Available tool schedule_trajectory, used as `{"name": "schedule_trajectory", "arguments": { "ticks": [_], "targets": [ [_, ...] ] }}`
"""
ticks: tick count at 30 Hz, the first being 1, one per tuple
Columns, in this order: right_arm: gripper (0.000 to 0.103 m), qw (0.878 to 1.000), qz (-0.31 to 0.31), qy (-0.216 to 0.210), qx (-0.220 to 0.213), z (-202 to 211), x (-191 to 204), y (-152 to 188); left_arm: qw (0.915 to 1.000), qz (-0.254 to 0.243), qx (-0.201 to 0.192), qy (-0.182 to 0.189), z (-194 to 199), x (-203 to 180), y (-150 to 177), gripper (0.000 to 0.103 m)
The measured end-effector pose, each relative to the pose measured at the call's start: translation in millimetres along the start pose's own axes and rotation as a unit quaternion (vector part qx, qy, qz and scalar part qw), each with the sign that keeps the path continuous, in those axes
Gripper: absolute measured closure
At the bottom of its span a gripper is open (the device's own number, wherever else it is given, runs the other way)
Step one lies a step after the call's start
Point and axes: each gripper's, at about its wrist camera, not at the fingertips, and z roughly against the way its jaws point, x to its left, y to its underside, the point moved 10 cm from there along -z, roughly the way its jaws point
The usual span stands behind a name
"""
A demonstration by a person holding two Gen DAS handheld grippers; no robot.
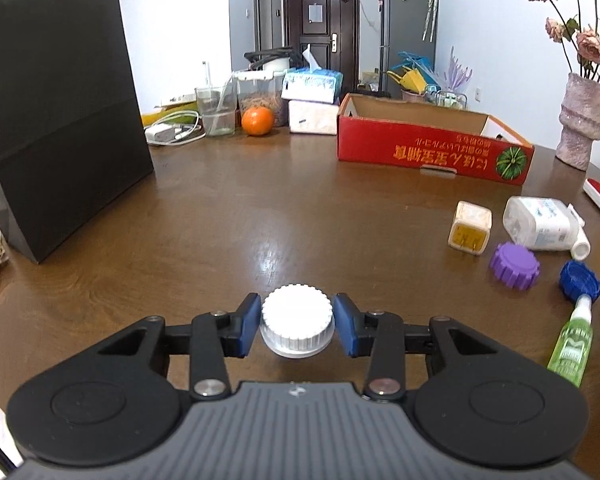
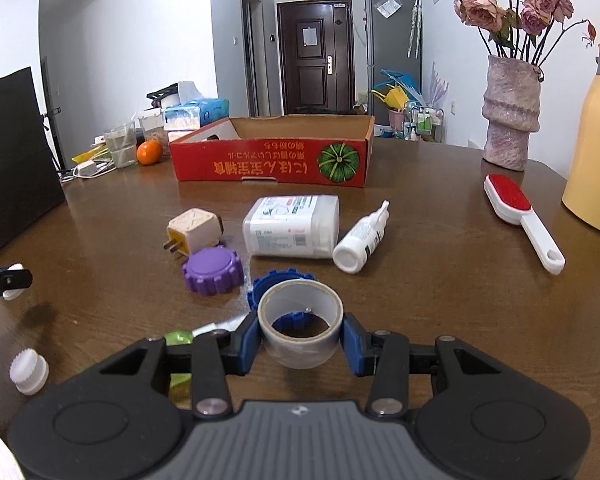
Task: Organize rigid objects
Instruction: 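Carry the white cap and tape roll with both tools over the red box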
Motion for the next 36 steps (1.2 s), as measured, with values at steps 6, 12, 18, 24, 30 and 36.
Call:
{"name": "schedule_trajectory", "arguments": {
  "ticks": [6,12,18,24,30,36],
  "targets": [
    [0.061,1.000,0.001,-0.001,-0.016,-4.6,-0.5,-20.0,0.9998,-0.001,-0.016,0.009,-0.6,-9.5,-24.9,0.062],
    [0.061,1.000,0.002,0.000,-0.027,-13.9,-2.7,-41.7,0.9994,-0.004,-0.030,0.019,-6.4,-21.1,-51.7,0.062],
    [0.061,0.999,0.005,-0.002,-0.040,-22.8,-4.3,-68.3,0.9987,-0.008,-0.042,0.028,-13.7,-34.5,-80.0,0.062],
    [0.061,0.999,0.009,-0.003,-0.048,-34.4,-5.3,-91.6,0.9978,-0.008,-0.052,0.040,-22.1,-48.6,-107.9,0.062],
    [0.061,0.999,0.007,-0.007,-0.053,-50.2,-5.7,-114.1,0.9968,-0.012,-0.060,0.052,-34.0,-67.7,-133.5,0.062],
    [0.061,0.998,-0.003,-0.011,-0.058,-67.0,-8.1,-135.3,0.9961,-0.008,-0.062,0.063,-50.4,-86.6,-156.8,0.062]
  ]
}}
